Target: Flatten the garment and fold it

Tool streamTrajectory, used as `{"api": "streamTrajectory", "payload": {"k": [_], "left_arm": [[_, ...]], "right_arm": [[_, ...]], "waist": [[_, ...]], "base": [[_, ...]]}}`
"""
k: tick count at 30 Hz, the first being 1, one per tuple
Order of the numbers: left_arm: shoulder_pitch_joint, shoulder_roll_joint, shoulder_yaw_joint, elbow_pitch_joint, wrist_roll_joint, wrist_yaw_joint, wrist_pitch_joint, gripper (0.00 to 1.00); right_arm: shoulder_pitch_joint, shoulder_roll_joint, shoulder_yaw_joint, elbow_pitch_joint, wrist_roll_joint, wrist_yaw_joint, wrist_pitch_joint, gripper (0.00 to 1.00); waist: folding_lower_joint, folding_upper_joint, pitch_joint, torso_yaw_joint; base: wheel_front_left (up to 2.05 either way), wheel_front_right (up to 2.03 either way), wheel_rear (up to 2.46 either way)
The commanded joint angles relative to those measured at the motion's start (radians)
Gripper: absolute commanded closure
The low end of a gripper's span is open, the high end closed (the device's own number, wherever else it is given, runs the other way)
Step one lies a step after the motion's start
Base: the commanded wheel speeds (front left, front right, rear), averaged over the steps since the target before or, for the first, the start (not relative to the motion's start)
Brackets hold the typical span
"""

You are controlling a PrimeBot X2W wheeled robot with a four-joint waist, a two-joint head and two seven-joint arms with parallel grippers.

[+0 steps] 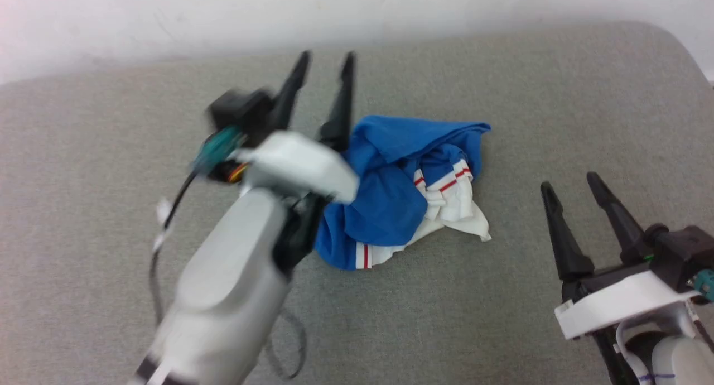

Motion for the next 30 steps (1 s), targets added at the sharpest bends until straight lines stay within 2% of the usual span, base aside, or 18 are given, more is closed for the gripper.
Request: {"api": "streamTrajectory", "payload": {"k": [1,2,3,5,8,11,15,18,22,26,30], "left_arm": [[0.086,0.053,0.019,-0.080,0.015,0.019,-0.013,0.00],[0.086,0.053,0.019,-0.080,0.015,0.019,-0.013,0.00],[0.136,0.083,0.030,-0.144,0.031,0.035,-0.018,0.00],[0.247,0.139,0.057,-0.271,0.066,0.076,-0.023,0.00],[0.427,0.195,0.106,-0.443,0.119,0.141,-0.026,0.00],[0.600,0.213,0.161,-0.567,0.189,0.199,-0.027,0.00],[0.751,0.214,0.178,-0.619,0.286,0.231,-0.027,0.00],[0.787,0.195,0.180,-0.619,0.324,0.225,-0.027,0.00],[0.771,0.157,0.184,-0.617,0.338,0.196,-0.027,0.00],[0.740,0.133,0.194,-0.608,0.358,0.172,-0.027,0.00],[0.711,0.105,0.193,-0.592,0.371,0.146,-0.027,0.00]], "right_arm": [[0.022,0.009,0.000,-0.004,-0.007,-0.002,0.003,0.00],[0.022,0.009,0.000,-0.004,-0.007,-0.002,0.003,0.00],[0.032,0.012,0.000,-0.006,-0.007,-0.002,0.005,0.00],[0.049,0.018,0.000,-0.008,-0.007,-0.002,0.008,0.00],[0.073,0.025,-0.004,-0.008,-0.006,-0.002,0.010,0.00],[0.100,0.030,-0.005,-0.004,-0.004,-0.002,0.012,0.00],[0.124,0.033,-0.011,0.003,-0.004,-0.002,0.011,0.00],[0.126,0.031,-0.021,0.007,-0.003,-0.002,0.013,0.00],[0.085,0.003,-0.032,0.003,0.006,-0.002,0.038,0.00],[-0.005,-0.060,-0.013,0.013,0.034,-0.002,0.100,0.00],[-0.090,-0.148,0.037,0.085,0.077,-0.002,0.220,0.00]], "waist": [[0.0002,0.0001,-0.043,0.030],[0.0002,0.0001,-0.043,0.030],[0.0002,0.0001,-0.047,0.032],[0.0002,0.0001,-0.051,0.033],[0.0002,0.0001,-0.051,0.035],[0.0002,0.0001,-0.050,0.042],[0.0002,0.0001,-0.050,0.053],[0.0002,0.0001,-0.049,0.065],[0.0002,0.0001,-0.030,0.079],[0.0002,0.0001,0.006,0.086],[0.0002,0.0001,0.052,0.104]], "base": [[0.00,0.00,0.00],[0.00,0.00,0.00],[0.00,0.00,0.00],[0.00,0.00,0.00],[0.00,0.00,0.00],[0.00,0.00,0.00],[0.00,0.00,0.00],[0.00,0.00,0.00],[0.00,0.00,0.00],[0.00,0.00,0.00],[0.00,0.00,0.00]]}}
